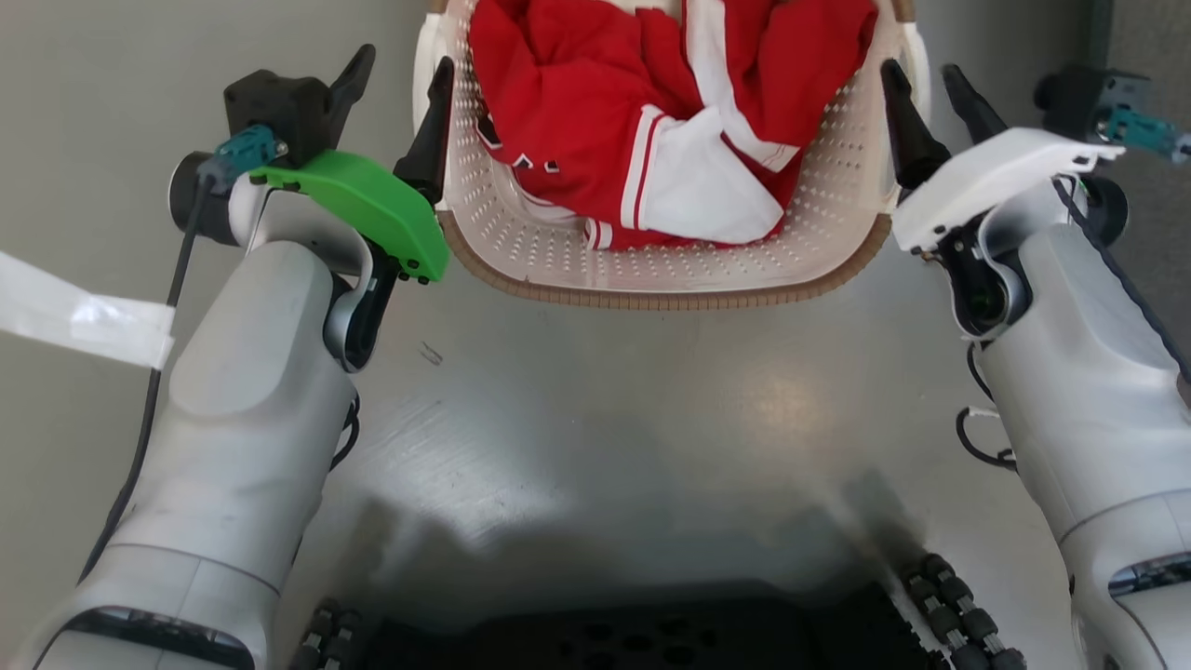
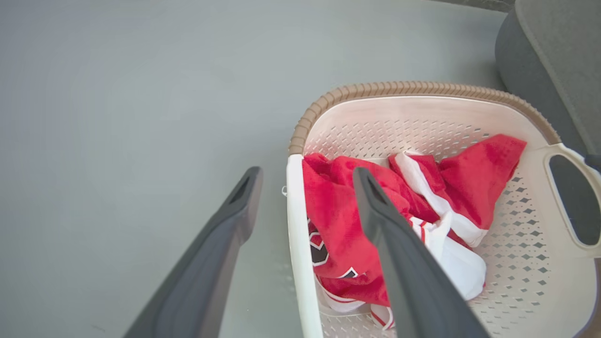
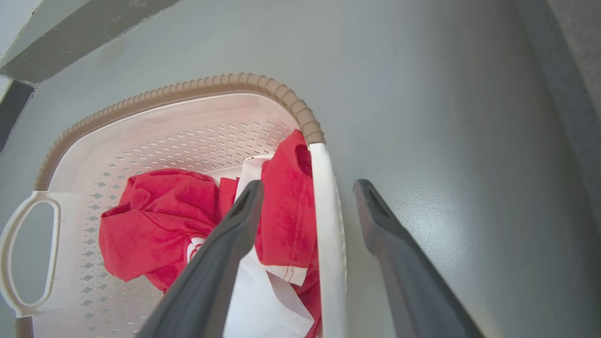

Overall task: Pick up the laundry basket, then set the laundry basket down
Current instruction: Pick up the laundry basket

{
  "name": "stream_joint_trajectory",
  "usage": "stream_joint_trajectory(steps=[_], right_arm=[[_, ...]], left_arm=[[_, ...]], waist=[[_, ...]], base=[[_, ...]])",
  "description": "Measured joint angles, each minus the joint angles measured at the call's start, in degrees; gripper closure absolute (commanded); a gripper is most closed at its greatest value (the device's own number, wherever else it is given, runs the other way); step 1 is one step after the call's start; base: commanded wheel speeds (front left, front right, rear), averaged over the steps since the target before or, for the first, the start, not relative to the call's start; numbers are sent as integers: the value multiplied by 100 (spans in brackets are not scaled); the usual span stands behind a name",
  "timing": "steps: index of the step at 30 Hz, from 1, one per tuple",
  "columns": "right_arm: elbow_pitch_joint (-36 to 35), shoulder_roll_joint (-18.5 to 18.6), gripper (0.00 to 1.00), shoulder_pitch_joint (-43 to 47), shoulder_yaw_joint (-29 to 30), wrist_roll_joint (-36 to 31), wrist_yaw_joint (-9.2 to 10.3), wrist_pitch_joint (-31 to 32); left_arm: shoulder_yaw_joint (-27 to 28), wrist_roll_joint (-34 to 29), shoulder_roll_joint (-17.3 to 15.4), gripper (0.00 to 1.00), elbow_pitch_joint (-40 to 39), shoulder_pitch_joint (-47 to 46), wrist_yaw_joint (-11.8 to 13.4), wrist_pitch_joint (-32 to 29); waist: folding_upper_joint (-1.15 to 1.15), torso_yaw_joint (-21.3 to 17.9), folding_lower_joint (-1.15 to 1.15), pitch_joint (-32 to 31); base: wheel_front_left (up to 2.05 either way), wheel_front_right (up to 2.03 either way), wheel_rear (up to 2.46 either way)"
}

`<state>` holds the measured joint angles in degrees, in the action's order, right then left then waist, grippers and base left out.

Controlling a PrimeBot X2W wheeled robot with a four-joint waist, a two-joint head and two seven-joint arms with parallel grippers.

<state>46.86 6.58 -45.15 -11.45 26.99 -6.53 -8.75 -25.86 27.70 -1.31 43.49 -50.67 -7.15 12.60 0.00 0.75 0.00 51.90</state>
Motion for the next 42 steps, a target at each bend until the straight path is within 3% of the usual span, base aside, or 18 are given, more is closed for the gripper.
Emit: stream_joint_trajectory(steps=[28,29,30,32,33,34,36,42], right_arm=[[1011,-111,3,-847,-253,29,-21,-31],[1027,-112,27,-873,-264,29,-25,-38],[1048,-114,51,-892,-278,29,-52,-64],[1093,-122,67,-916,-307,29,-53,-88],[1114,-127,80,-931,-321,29,-53,-99],[1134,-131,80,-948,-334,30,-53,-135],[1167,-136,99,-967,-352,30,-53,-154],[1306,-236,100,-1000,-414,40,-58,-265]], left_arm=[[-632,737,9,0,1057,-844,-19,-371],[-646,745,8,7,1090,-870,-19,-370],[-664,746,8,37,1120,-887,-19,-370],[-715,793,8,100,1160,-908,-19,-370],[-747,812,9,100,1167,-916,-25,-370],[-783,831,20,100,1166,-921,-41,-370],[-835,904,57,100,1165,-933,-30,-365],[-990,1057,37,100,1282,-975,-15,-347]], waist=[[0,-55,0,723],[0,-56,0,726],[0,-58,0,727],[0,-63,0,728],[0,-67,0,727],[0,-70,0,724],[0,-79,-1,715],[0,-99,0,649]], base=[[0,0,0],[0,0,0],[0,0,0],[0,0,0],[0,0,0],[0,0,0],[0,0,0],[0,0,0]])
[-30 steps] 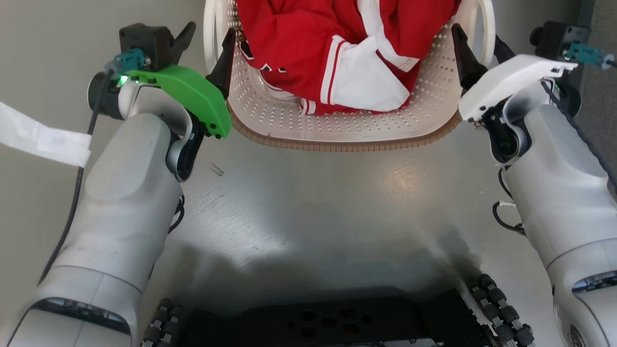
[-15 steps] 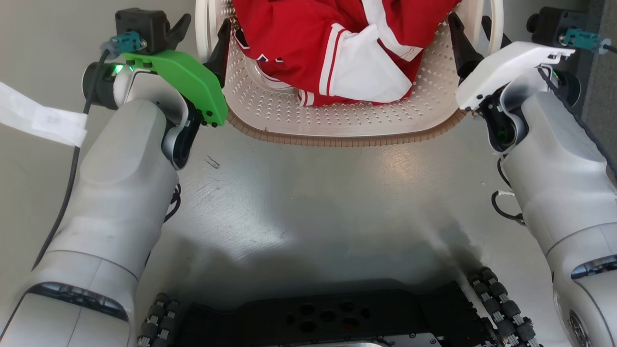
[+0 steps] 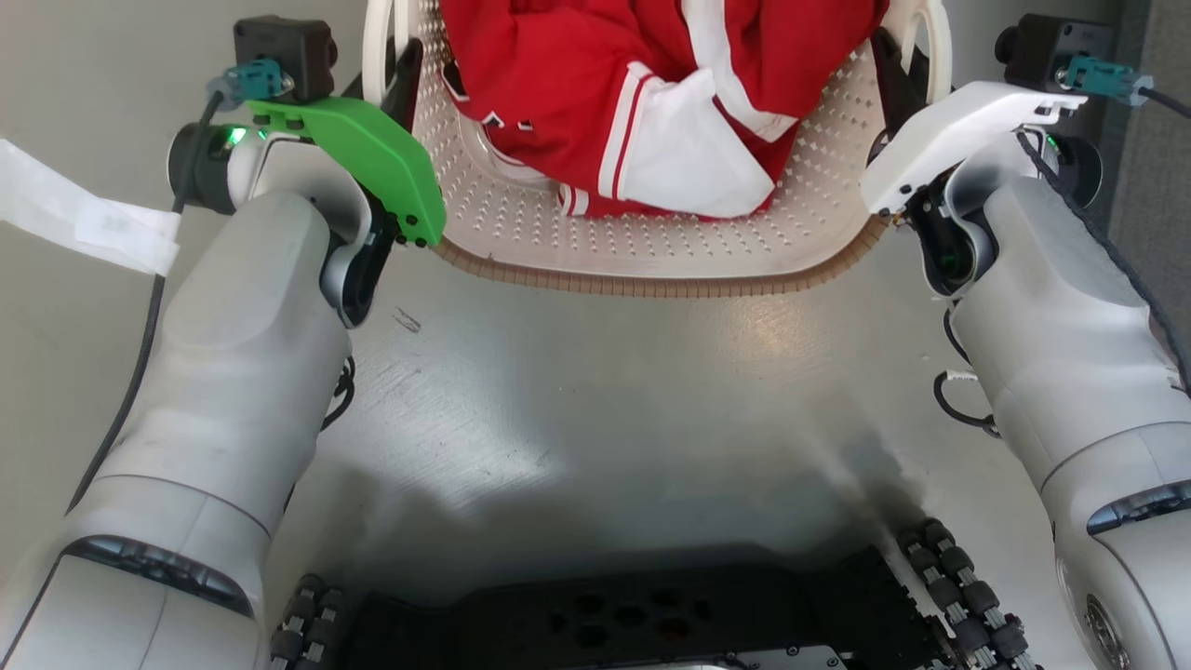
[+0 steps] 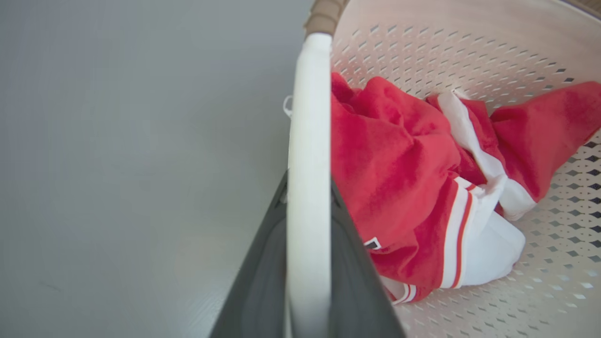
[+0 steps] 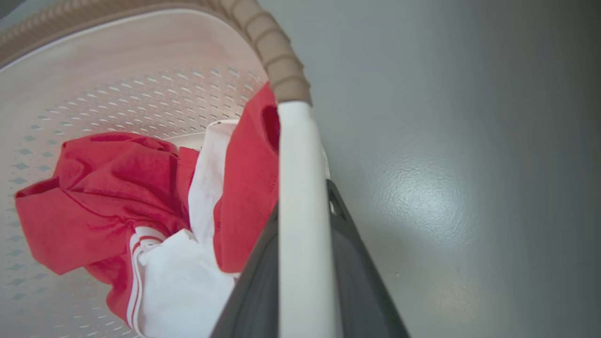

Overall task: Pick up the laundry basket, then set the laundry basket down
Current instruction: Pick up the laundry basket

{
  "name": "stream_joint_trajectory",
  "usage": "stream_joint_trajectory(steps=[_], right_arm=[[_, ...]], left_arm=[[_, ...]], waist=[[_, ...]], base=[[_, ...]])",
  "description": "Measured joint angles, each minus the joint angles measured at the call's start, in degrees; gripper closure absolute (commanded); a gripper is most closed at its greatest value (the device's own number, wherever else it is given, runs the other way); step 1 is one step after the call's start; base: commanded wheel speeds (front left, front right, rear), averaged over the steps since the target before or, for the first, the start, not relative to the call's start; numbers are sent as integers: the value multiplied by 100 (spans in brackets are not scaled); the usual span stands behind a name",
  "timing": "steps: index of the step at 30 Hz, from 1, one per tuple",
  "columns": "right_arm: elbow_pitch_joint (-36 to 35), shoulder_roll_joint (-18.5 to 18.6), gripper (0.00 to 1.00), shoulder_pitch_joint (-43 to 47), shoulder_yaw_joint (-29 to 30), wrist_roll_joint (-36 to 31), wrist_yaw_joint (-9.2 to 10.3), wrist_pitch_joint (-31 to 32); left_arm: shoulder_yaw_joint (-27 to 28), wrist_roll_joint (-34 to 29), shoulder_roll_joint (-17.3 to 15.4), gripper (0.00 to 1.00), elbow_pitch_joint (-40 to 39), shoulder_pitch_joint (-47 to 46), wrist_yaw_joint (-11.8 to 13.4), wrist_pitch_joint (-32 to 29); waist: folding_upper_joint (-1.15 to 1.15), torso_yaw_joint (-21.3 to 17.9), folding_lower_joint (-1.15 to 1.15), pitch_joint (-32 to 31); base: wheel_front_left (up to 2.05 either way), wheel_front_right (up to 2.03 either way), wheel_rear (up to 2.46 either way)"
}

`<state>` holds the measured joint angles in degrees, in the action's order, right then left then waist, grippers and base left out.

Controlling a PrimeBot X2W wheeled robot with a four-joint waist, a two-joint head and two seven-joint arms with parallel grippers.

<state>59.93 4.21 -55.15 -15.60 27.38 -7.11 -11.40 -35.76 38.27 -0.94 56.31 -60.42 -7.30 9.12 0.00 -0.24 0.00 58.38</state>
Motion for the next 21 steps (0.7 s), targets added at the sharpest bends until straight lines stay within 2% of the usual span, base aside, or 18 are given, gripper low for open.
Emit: stream_joint_trajectory(steps=[13,21], right_arm=[[258,-46,100,22,-241,92,0,-76],[515,-79,100,318,-550,163,0,-99]], left_arm=[[-212,298,8,100,275,98,-1,104],[-454,709,10,100,365,586,-1,41]], waist=[[0,-6,0,-469],[0,-16,0,-1083]], base=[[0,0,0],[0,0,0]])
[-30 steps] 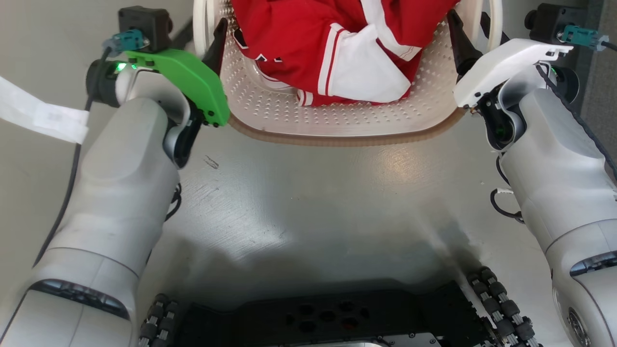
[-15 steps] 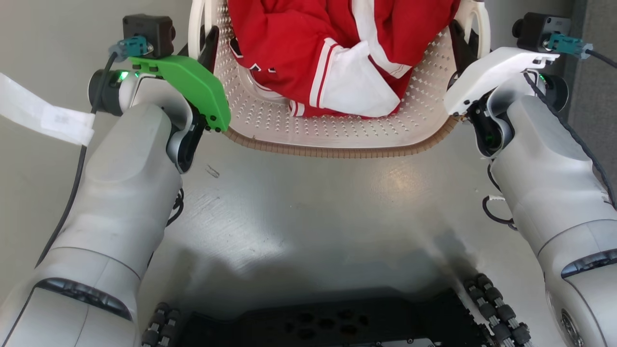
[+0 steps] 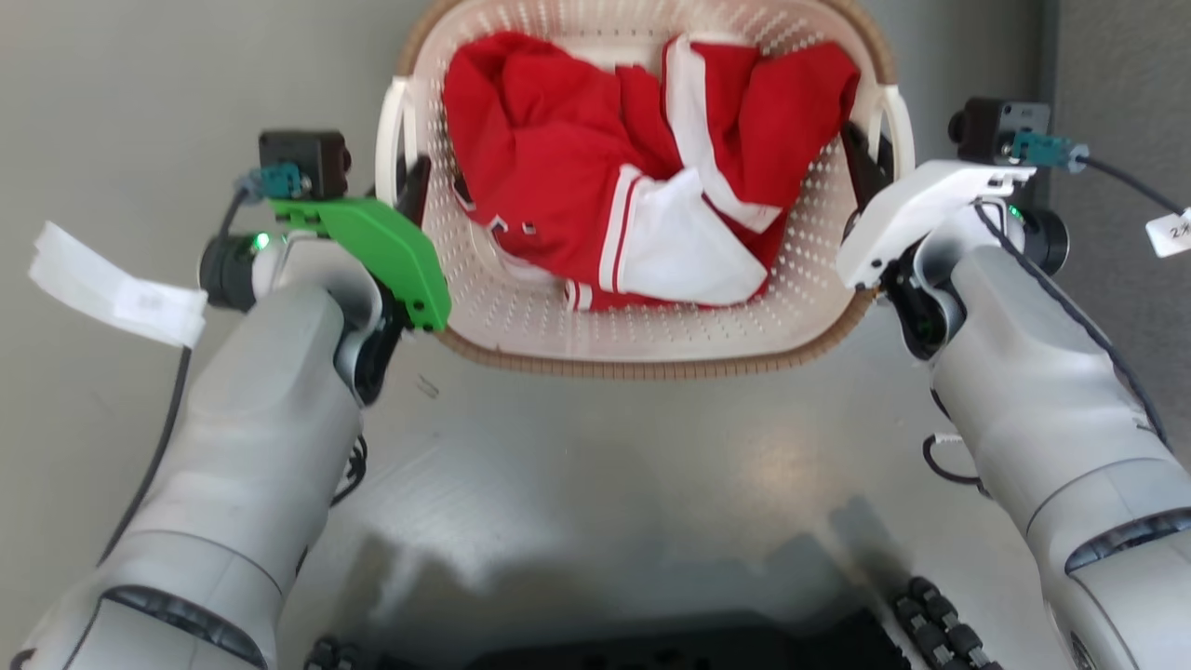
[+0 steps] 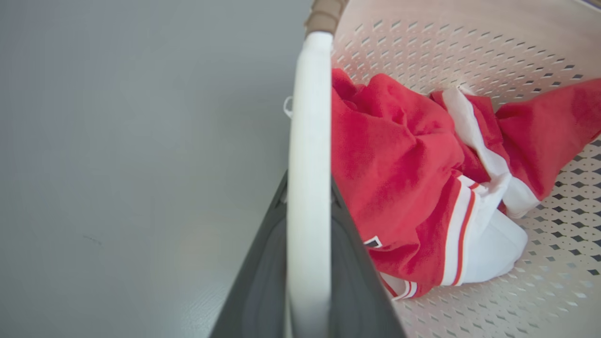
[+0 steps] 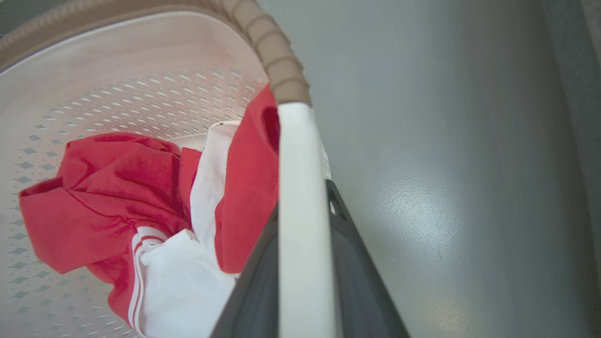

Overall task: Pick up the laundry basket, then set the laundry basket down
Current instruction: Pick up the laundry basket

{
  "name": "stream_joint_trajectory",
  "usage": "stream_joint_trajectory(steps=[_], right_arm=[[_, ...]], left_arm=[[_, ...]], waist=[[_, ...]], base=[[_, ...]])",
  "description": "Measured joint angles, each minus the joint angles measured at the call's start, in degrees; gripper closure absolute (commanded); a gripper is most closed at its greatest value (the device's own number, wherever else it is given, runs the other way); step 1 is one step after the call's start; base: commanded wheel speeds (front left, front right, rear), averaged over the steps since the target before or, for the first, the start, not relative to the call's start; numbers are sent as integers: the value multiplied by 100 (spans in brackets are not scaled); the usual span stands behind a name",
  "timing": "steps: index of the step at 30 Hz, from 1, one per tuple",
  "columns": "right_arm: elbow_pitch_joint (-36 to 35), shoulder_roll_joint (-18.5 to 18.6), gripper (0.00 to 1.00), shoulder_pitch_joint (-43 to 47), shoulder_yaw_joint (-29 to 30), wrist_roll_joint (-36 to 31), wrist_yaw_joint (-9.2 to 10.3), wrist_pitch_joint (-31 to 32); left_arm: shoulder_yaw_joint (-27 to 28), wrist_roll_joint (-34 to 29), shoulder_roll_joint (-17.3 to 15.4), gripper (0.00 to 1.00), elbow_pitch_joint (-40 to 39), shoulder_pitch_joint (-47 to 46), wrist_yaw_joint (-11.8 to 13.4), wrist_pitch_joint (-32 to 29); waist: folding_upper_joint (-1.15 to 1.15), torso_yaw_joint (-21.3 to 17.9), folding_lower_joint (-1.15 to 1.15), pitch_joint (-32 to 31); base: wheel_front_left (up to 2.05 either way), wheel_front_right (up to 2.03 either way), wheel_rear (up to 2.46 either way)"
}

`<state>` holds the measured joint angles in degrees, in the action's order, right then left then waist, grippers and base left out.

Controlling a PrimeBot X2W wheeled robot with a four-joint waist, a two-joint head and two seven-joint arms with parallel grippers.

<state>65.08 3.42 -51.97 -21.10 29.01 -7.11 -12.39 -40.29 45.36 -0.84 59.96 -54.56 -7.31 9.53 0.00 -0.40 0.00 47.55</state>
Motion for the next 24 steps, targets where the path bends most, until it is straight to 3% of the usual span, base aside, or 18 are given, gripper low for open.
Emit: stream_joint_trajectory(steps=[24], right_arm=[[37,-32,100,849,-772,755,8,697]], left_arm=[[-342,513,5,100,245,886,-1,-401]], waist=[[0,-66,0,-1660]], base=[[0,0,0]])
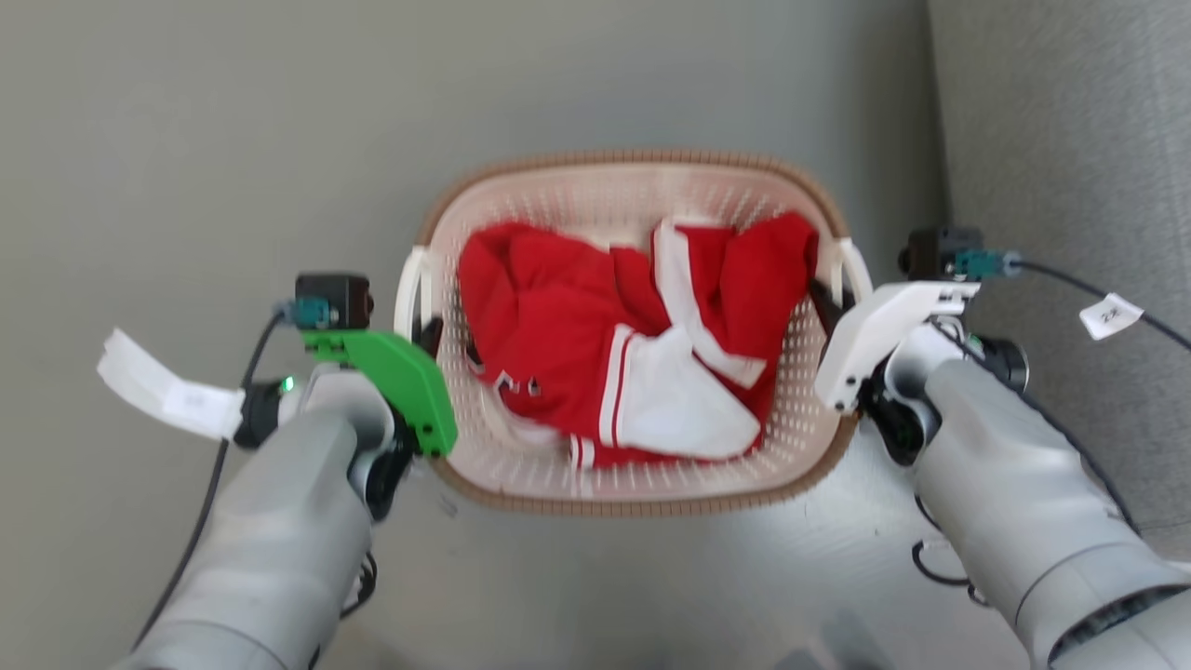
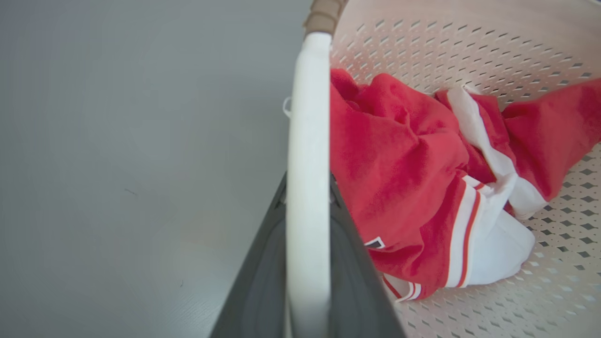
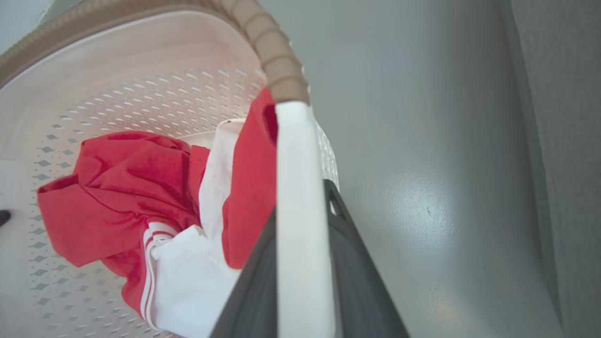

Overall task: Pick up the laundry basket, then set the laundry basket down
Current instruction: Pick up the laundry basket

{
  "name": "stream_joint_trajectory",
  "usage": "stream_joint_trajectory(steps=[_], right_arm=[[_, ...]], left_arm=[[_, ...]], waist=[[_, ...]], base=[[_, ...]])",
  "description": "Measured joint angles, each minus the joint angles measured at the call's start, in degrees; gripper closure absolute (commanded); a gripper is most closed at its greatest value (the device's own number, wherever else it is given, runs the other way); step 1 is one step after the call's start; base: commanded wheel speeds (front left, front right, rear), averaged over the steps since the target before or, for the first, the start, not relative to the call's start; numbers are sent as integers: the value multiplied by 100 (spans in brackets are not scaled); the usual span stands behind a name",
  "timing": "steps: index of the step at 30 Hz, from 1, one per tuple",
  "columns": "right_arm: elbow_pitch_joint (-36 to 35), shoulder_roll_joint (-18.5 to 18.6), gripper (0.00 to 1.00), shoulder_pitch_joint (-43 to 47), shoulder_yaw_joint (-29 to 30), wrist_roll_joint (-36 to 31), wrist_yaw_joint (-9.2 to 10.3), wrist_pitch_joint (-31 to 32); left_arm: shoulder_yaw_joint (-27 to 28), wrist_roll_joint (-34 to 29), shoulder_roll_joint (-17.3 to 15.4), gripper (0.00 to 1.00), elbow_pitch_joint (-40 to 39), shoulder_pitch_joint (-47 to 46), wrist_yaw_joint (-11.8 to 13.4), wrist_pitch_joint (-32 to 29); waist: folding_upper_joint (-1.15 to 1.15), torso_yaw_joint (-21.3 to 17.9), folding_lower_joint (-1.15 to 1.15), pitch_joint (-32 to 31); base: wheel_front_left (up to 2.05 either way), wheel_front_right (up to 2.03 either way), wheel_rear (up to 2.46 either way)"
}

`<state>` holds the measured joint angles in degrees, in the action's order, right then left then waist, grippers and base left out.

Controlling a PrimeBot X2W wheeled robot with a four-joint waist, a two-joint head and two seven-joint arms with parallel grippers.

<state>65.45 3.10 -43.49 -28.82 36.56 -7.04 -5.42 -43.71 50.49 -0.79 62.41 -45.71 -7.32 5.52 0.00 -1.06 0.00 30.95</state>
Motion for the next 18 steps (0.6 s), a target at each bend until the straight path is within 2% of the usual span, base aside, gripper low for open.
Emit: stream_joint_trajectory(steps=[18], right_arm=[[-71,14,100,811,-558,643,15,775]], left_arm=[[-209,552,1,100,168,879,-1,-468]], waist=[[0,-43,0,-1325]], base=[[0,0,0]])
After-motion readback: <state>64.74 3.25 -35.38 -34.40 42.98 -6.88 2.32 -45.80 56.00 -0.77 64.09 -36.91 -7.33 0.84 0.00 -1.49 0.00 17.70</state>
